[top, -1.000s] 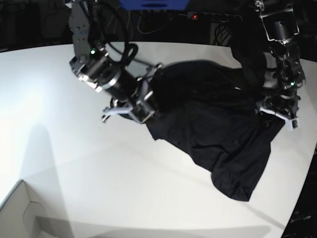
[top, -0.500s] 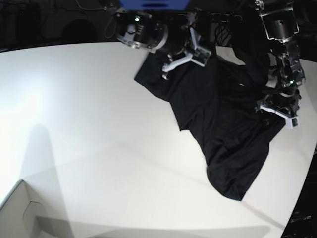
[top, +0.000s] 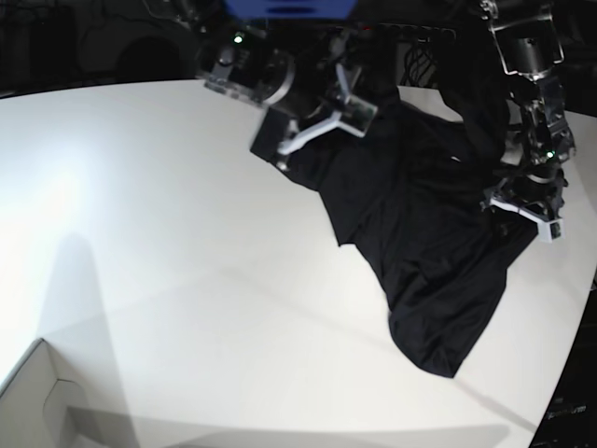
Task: Layout the t-shirt on the table in an organized manner, then fold the t-shirt properly
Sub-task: 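Lift the grasped fold with the right gripper toward the left gripper, then drag the held shirt edge outward with the right gripper, then release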
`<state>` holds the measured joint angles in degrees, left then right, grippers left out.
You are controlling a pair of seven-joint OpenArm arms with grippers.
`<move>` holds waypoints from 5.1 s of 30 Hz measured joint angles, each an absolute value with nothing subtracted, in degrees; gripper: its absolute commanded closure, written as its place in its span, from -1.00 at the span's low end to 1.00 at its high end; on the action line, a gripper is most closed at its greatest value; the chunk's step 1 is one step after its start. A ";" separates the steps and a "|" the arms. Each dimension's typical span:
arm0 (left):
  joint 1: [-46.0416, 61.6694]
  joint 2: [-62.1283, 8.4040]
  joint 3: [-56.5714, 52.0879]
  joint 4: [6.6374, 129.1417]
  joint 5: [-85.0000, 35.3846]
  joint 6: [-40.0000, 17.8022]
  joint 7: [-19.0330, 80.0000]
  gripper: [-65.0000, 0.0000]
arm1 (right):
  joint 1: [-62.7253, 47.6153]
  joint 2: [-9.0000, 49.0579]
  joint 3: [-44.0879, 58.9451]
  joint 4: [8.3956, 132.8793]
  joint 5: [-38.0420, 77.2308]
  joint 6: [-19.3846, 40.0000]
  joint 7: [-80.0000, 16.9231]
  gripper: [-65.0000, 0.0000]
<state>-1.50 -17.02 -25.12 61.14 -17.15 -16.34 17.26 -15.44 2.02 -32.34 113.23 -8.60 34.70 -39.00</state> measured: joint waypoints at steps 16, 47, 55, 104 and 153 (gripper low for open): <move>-0.54 -17.10 -25.12 61.60 -17.12 -16.32 16.82 -0.28 | 4.43 -5.76 -24.27 90.48 -8.67 34.72 -39.00 -0.18; 0.10 -16.99 -25.02 61.60 -17.15 -16.29 15.77 -0.28 | 9.85 -5.89 -16.88 75.20 -8.62 34.70 -30.22 0.53; 0.14 -16.99 -25.02 61.60 -17.15 -16.29 15.75 -0.28 | 9.85 -7.07 -16.78 75.13 -8.60 34.70 -30.37 -0.11; 8.58 -17.76 -25.39 62.00 -18.28 -16.95 5.23 -0.28 | 19.90 -2.66 -11.40 90.39 -8.62 34.72 -30.87 1.00; 12.53 -16.82 -25.78 63.07 -18.68 -16.29 1.89 -0.28 | 9.39 -1.74 -0.25 93.17 -8.54 28.42 -30.06 0.34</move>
<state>12.53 -16.82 -25.78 63.07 -18.68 -16.29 1.89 9.39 -1.74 -0.25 93.17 -8.54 28.42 -30.06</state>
